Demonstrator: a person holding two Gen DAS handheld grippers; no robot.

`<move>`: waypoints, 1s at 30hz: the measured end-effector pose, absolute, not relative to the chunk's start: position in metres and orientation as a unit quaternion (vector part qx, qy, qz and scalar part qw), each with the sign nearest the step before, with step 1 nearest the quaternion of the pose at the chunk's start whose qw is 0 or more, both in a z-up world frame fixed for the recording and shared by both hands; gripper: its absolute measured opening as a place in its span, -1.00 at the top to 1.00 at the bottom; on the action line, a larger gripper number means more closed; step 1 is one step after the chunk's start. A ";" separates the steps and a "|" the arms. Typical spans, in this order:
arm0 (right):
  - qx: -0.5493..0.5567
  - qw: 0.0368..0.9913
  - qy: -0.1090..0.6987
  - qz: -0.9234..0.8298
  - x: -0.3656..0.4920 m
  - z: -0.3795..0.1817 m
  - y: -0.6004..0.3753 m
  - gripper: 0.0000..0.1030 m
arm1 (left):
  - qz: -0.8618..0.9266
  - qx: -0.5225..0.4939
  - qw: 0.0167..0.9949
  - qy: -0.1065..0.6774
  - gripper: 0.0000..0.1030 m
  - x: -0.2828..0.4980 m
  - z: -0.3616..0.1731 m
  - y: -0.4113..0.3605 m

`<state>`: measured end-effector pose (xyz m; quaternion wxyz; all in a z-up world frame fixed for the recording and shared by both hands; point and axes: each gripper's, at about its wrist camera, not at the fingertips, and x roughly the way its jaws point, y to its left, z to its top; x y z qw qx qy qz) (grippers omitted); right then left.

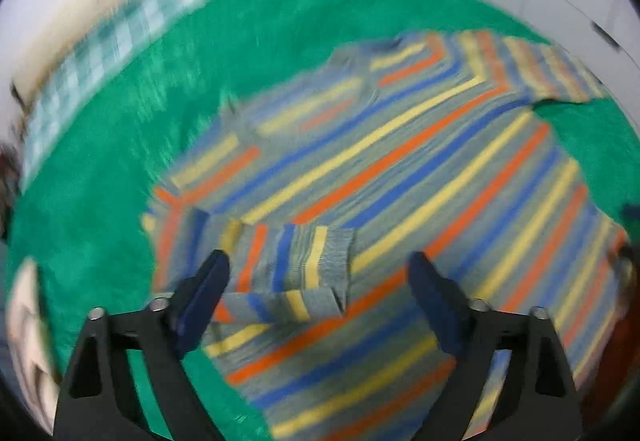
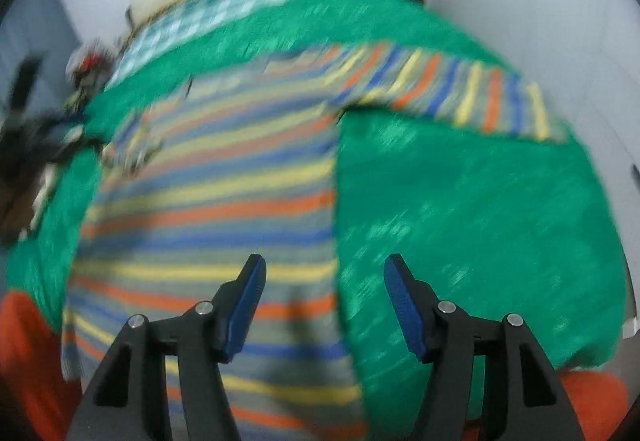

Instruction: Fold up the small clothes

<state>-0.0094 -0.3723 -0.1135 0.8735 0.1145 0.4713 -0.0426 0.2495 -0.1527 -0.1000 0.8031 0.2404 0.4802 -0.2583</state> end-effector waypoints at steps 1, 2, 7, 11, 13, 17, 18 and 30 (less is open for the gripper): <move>0.106 0.873 0.474 -0.040 -0.016 -0.116 -0.369 -0.19 | -0.267 0.220 0.788 0.509 -0.66 0.258 -0.111 -0.148; 0.101 0.874 0.474 -0.040 -0.015 -0.117 -0.370 -0.19 | -0.280 0.195 0.763 0.548 -0.52 0.265 -0.126 -0.140; 0.109 0.869 0.480 -0.052 -0.015 -0.125 -0.381 -0.19 | -0.344 0.211 0.695 0.595 -0.33 0.233 -0.134 -0.096; 0.136 0.866 0.477 -0.057 -0.019 -0.122 -0.394 -0.19 | -0.328 0.258 0.693 0.588 -0.30 0.205 -0.115 -0.065; 0.147 0.865 0.476 -0.058 -0.017 -0.122 -0.398 -0.19 | -0.303 0.240 0.726 0.568 -0.32 0.209 -0.099 -0.063; 0.150 0.864 0.477 -0.061 -0.017 -0.122 -0.397 -0.19 | -0.295 0.198 0.783 0.510 -0.40 0.219 -0.082 -0.089; 0.149 0.864 0.477 -0.062 -0.017 -0.123 -0.396 -0.19 | -0.298 0.213 0.782 0.504 -0.40 0.218 -0.088 -0.102; 0.153 0.864 0.475 -0.073 -0.020 -0.122 -0.398 -0.19 | -0.209 0.087 0.812 0.538 0.86 0.249 -0.102 -0.053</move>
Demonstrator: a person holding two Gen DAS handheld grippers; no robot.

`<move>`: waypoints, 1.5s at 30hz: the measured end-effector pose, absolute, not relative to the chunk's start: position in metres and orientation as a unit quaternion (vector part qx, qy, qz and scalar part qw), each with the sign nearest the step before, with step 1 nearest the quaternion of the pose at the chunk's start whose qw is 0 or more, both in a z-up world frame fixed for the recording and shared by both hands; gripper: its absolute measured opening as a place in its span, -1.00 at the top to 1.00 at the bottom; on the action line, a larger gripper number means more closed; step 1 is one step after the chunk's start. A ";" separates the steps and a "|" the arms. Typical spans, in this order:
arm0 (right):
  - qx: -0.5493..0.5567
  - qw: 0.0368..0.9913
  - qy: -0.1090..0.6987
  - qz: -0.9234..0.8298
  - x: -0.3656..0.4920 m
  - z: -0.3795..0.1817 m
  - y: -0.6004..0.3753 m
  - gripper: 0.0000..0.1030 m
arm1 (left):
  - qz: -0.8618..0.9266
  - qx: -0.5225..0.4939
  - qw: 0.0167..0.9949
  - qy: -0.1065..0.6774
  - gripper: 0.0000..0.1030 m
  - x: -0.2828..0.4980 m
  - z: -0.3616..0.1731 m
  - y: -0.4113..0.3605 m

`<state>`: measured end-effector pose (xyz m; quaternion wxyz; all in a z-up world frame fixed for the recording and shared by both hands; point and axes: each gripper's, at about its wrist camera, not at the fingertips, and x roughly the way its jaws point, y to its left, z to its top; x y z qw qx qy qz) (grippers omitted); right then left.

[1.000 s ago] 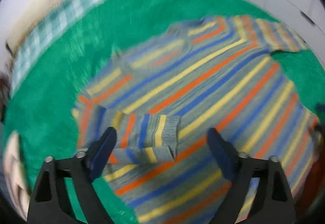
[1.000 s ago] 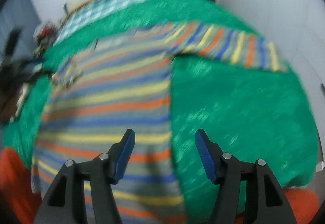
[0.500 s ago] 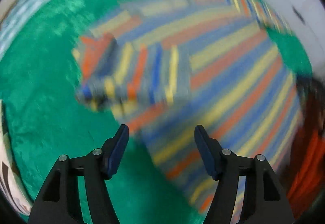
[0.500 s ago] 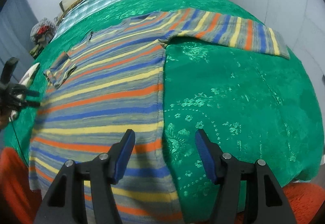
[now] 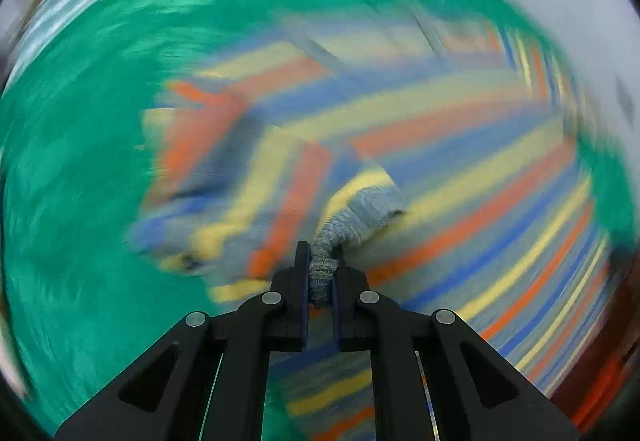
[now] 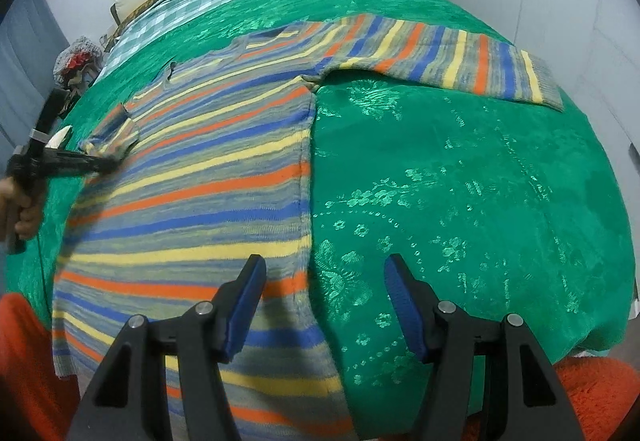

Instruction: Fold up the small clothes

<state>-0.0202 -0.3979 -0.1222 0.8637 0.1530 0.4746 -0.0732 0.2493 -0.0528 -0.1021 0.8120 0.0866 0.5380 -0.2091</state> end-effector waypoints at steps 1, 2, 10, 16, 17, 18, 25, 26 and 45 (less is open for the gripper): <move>0.154 0.864 0.473 -0.074 -0.021 -0.122 -0.398 -0.19 | -0.185 0.030 0.828 0.529 0.86 0.253 -0.090 -0.024; 0.155 0.865 0.472 -0.074 -0.021 -0.121 -0.399 -0.19 | -0.143 -0.039 0.842 0.518 0.86 0.258 -0.078 0.017; 0.156 0.864 0.473 -0.075 -0.020 -0.122 -0.400 -0.19 | 0.125 -0.223 0.819 0.514 0.87 0.259 -0.102 0.215; 0.142 0.864 0.478 -0.077 -0.018 -0.125 -0.397 -0.20 | 0.108 -0.207 0.822 0.519 0.88 0.240 -0.100 0.197; 0.142 0.863 0.478 -0.077 -0.018 -0.125 -0.398 -0.20 | 0.109 -0.206 0.823 0.518 0.88 0.241 -0.100 0.196; 0.141 0.863 0.479 -0.077 -0.017 -0.126 -0.398 -0.20 | 0.114 -0.200 0.824 0.517 0.88 0.240 -0.102 0.199; 0.133 0.862 0.483 -0.079 -0.014 -0.128 -0.396 -0.22 | 0.151 -0.190 0.803 0.544 0.89 0.250 -0.132 0.215; 0.132 0.862 0.483 -0.078 -0.014 -0.129 -0.396 -0.22 | 0.152 -0.183 0.805 0.544 0.89 0.252 -0.131 0.213; 0.093 0.861 0.493 -0.086 -0.010 -0.134 -0.386 -0.32 | 0.134 -0.095 0.816 0.554 0.96 0.315 -0.138 0.200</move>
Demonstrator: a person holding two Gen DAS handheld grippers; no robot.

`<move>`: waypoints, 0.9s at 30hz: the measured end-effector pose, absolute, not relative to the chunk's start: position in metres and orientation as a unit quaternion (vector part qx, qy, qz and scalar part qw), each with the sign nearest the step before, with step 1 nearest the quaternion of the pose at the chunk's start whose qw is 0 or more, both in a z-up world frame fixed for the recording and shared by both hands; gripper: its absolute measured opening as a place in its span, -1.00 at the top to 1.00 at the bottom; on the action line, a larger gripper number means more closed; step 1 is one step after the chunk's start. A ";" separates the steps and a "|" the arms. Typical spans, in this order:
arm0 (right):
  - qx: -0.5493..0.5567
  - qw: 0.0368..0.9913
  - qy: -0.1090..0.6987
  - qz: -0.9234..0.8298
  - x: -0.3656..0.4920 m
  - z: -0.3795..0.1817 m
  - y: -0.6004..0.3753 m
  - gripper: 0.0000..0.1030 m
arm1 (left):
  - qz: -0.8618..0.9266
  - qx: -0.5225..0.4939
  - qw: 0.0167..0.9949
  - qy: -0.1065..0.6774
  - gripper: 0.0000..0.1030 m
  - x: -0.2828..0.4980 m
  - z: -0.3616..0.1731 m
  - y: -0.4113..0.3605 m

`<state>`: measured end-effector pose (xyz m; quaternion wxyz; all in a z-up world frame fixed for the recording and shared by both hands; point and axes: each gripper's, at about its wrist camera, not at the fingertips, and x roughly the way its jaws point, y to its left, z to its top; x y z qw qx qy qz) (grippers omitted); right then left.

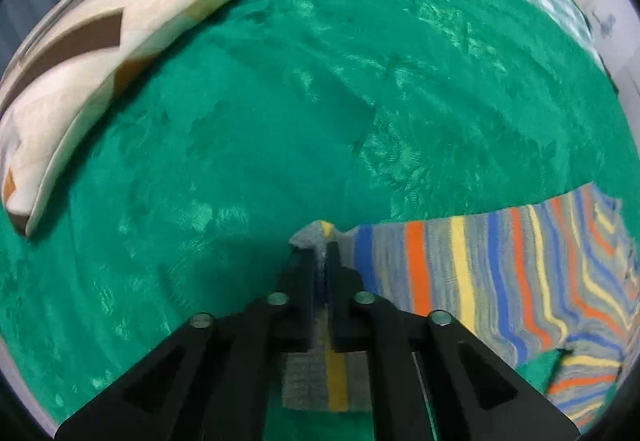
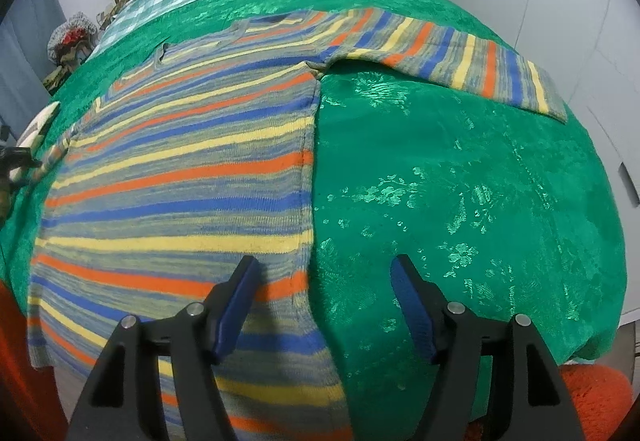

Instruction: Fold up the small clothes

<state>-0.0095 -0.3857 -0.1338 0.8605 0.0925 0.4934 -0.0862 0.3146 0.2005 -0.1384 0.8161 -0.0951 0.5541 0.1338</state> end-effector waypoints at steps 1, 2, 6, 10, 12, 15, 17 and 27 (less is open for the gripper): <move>0.090 0.861 0.494 -0.087 -0.010 -0.134 -0.385 -0.32 | 0.159 -0.067 0.824 0.539 0.96 0.316 -0.134 0.198; 0.088 0.861 0.494 -0.087 -0.010 -0.134 -0.385 -0.32 | 0.179 -0.055 0.827 0.530 0.97 0.316 -0.131 0.199; 0.082 0.859 0.497 -0.090 -0.007 -0.136 -0.383 -0.33 | 0.197 -0.056 0.818 0.538 0.97 0.324 -0.140 0.206; 0.076 0.858 0.500 -0.089 -0.004 -0.138 -0.382 -0.38 | 0.195 -0.005 0.818 0.541 0.86 0.326 -0.147 0.191; 0.076 0.858 0.500 -0.088 -0.004 -0.138 -0.383 -0.40 | 0.194 -0.019 0.820 0.538 0.44 0.322 -0.140 0.192; 0.081 0.859 0.498 -0.086 -0.005 -0.137 -0.385 -0.39 | 0.181 -0.029 0.842 0.507 -0.01 0.296 -0.114 0.187; 0.081 0.859 0.498 -0.086 -0.004 -0.137 -0.384 -0.40 | 0.147 -0.023 0.862 0.485 -0.05 0.286 -0.098 0.169; 0.066 0.859 0.500 -0.091 -0.004 -0.138 -0.377 -0.45 | 0.176 0.109 0.826 0.525 -0.59 0.278 -0.157 0.111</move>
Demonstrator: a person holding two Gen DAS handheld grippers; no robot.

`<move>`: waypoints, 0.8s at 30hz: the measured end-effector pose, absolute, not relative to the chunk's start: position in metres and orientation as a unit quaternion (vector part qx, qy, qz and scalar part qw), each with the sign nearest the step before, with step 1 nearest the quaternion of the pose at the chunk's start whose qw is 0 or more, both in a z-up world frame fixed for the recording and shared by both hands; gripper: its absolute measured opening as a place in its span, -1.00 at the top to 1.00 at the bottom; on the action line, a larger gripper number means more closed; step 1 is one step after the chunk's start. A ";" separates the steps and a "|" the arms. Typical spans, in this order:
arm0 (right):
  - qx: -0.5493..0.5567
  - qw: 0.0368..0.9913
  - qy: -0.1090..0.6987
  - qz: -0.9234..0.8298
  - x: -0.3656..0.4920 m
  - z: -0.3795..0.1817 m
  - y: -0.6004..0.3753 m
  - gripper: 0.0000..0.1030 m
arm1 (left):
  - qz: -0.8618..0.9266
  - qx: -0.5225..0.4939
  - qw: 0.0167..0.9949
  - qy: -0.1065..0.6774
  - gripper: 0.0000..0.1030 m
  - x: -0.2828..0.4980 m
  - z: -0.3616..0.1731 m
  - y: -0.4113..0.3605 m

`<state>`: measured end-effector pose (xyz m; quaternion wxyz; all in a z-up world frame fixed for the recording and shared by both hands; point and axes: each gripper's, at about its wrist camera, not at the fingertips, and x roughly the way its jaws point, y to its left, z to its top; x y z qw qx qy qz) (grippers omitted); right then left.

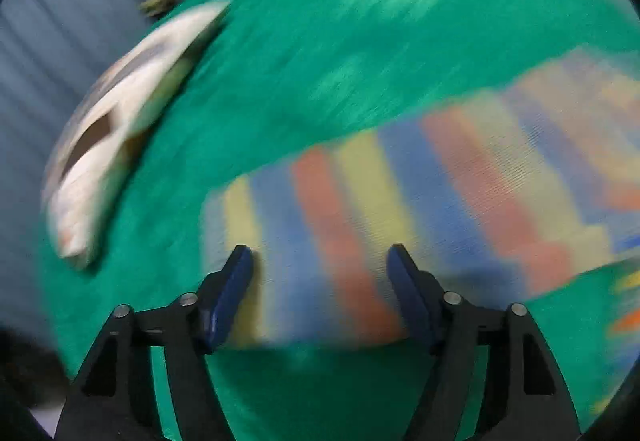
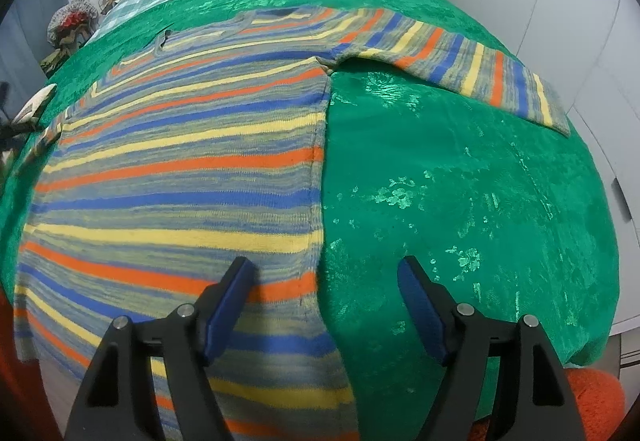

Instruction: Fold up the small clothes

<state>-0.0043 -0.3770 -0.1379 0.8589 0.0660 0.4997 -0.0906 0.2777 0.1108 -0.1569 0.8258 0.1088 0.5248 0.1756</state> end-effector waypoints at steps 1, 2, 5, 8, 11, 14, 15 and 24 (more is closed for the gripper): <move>0.067 0.859 0.500 -0.091 -0.006 -0.138 -0.378 -0.45 | 0.200 0.093 0.831 0.512 -0.72 0.268 -0.155 0.125; 0.067 0.859 0.499 -0.091 -0.007 -0.138 -0.379 -0.45 | 0.236 0.081 0.825 0.507 -0.83 0.258 -0.152 0.143; 0.067 0.859 0.499 -0.089 -0.009 -0.139 -0.381 -0.45 | 0.245 0.047 0.819 0.517 -0.91 0.243 -0.152 0.174; 0.067 0.857 0.503 -0.090 -0.005 -0.141 -0.382 -0.49 | 0.238 0.041 0.818 0.523 -0.92 0.239 -0.146 0.184; 0.066 0.857 0.502 -0.092 -0.003 -0.139 -0.380 -0.51 | 0.248 0.042 0.815 0.522 -0.92 0.235 -0.140 0.182; 0.069 0.875 0.470 -0.098 -0.011 -0.123 -0.381 -0.50 | 0.249 0.018 0.818 0.519 -0.88 0.212 -0.118 0.166; 0.062 0.888 0.444 -0.105 -0.018 -0.112 -0.380 -0.50 | 0.237 0.011 0.825 0.513 -0.88 0.200 -0.111 0.160; 0.130 0.878 0.459 -0.031 -0.020 -0.094 -0.386 -0.50 | -0.093 -0.059 0.816 0.568 -0.77 0.104 -0.100 0.045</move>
